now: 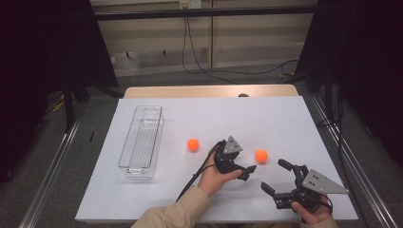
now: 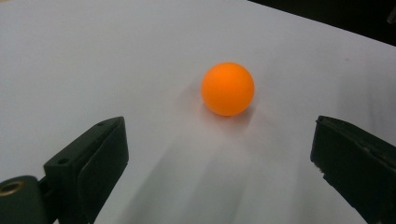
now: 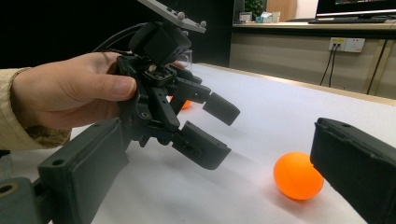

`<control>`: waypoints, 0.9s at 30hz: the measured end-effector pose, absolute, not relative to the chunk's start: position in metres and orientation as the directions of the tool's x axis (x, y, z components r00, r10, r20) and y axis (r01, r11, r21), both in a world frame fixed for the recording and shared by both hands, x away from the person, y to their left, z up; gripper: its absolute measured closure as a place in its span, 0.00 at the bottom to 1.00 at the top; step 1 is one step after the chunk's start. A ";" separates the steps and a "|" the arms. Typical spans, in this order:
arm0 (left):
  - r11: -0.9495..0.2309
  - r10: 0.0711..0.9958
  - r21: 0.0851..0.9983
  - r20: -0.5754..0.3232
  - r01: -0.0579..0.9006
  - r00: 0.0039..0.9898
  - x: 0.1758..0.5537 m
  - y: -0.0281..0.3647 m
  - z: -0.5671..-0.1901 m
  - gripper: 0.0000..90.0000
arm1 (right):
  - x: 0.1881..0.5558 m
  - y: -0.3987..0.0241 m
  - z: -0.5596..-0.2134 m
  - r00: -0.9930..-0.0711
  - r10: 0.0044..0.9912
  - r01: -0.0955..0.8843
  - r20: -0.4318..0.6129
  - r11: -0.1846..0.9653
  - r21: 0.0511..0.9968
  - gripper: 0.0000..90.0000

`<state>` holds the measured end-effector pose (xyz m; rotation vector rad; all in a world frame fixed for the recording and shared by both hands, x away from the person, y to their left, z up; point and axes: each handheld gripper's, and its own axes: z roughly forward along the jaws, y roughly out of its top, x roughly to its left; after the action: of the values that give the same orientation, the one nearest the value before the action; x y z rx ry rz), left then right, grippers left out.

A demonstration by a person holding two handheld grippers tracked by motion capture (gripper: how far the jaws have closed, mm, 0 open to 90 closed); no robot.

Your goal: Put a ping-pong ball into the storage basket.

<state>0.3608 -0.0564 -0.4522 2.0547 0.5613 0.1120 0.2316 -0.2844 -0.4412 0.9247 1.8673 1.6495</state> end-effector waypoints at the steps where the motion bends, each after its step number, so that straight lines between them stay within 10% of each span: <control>1: -0.425 0.433 0.837 -0.147 0.345 0.889 0.361 -0.057 -0.452 0.05 | 0.232 -0.284 -0.441 -0.657 0.750 0.172 0.080 0.046 0.984 0.03; 27: -0.426 0.438 0.833 -0.151 0.352 0.886 0.365 -0.062 -0.455 0.05 | 0.231 -0.284 -0.441 -0.657 0.750 0.172 0.076 0.051 0.984 0.03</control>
<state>0.3647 -0.0619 -0.4552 2.0561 0.5713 0.1085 0.2314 -0.2841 -0.4411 0.9214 1.8715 1.6437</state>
